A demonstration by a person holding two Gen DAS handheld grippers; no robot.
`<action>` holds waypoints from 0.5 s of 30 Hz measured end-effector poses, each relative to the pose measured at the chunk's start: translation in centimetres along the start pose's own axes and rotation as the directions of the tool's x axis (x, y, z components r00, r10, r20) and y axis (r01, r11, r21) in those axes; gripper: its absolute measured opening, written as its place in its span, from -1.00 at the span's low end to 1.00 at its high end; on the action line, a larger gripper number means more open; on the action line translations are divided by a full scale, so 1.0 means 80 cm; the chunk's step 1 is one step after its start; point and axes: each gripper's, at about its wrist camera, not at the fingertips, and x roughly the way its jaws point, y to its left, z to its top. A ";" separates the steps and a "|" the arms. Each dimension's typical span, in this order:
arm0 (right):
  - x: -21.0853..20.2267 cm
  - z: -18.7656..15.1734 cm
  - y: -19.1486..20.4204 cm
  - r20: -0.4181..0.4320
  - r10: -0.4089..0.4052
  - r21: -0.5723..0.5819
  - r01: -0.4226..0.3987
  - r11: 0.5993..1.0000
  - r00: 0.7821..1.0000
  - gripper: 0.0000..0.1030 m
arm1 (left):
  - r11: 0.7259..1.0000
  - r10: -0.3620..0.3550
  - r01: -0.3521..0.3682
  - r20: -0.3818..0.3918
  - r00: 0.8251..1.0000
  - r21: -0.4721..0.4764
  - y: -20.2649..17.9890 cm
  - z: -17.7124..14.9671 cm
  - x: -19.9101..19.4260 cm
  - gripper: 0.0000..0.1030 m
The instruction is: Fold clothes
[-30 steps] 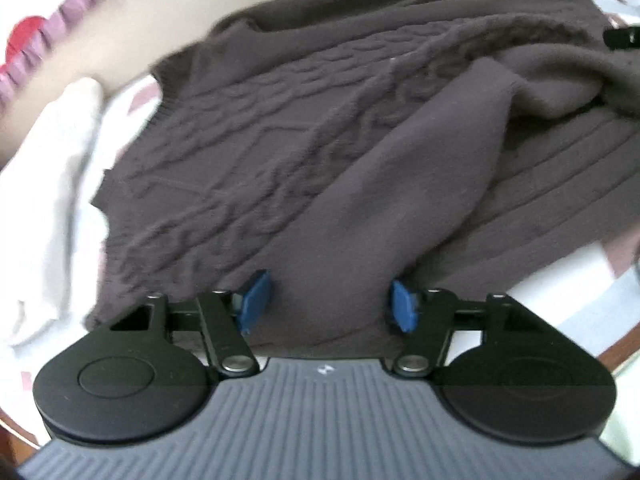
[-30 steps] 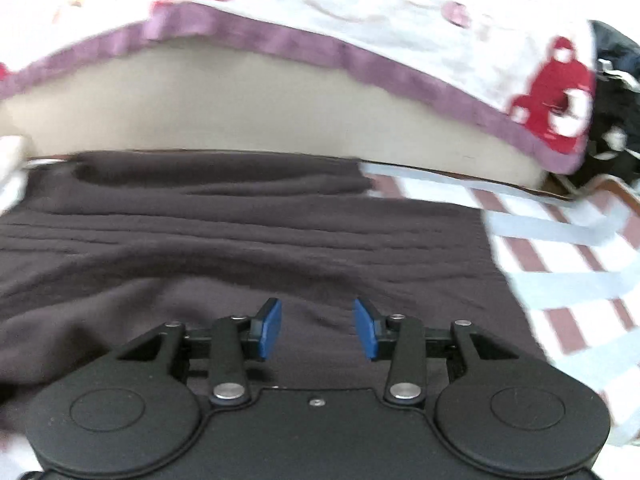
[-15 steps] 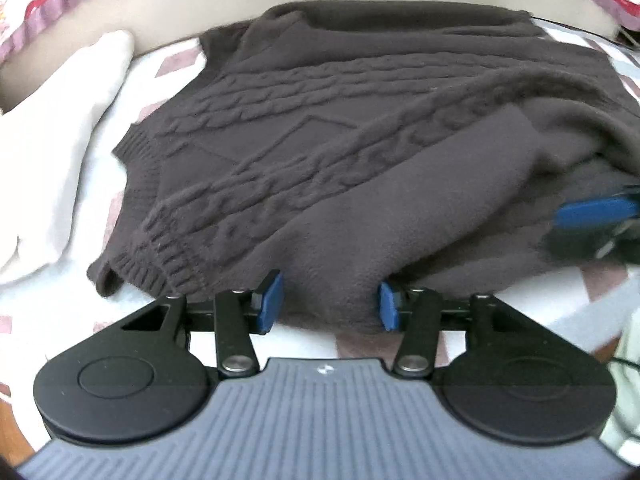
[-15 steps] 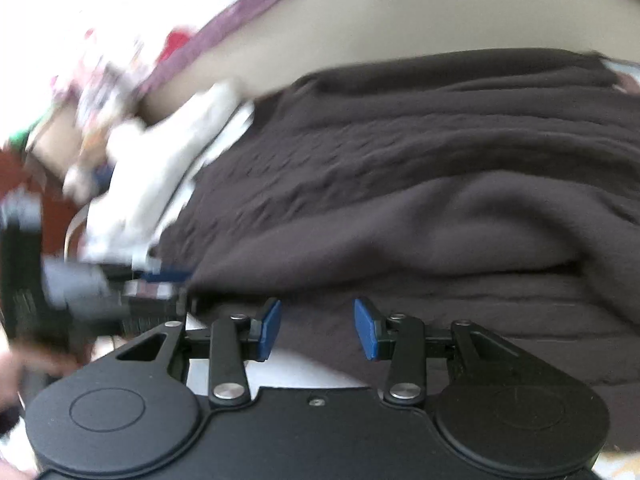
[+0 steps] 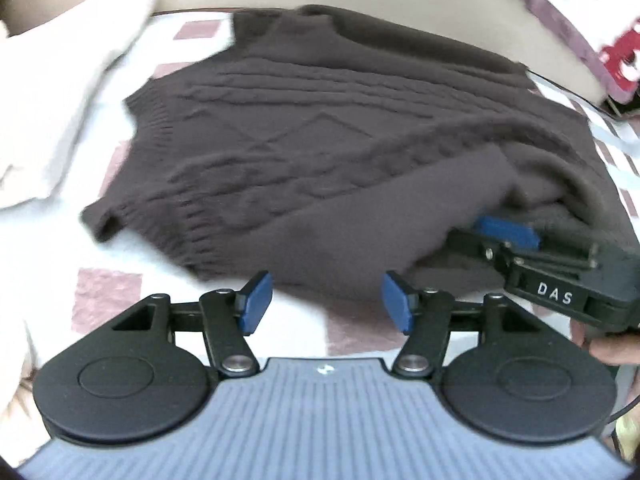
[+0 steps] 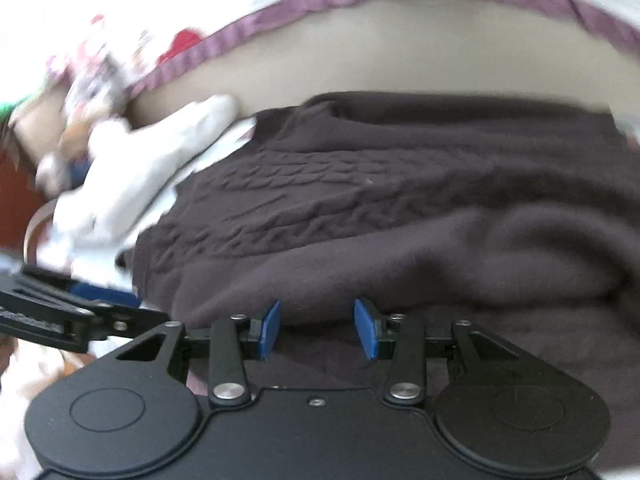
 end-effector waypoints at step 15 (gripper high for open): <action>0.030 -0.021 0.057 -0.063 0.159 -0.052 -0.163 0.985 0.985 0.14 | 0.991 0.117 -0.118 -0.025 0.993 -0.060 0.016 0.013 0.021 0.21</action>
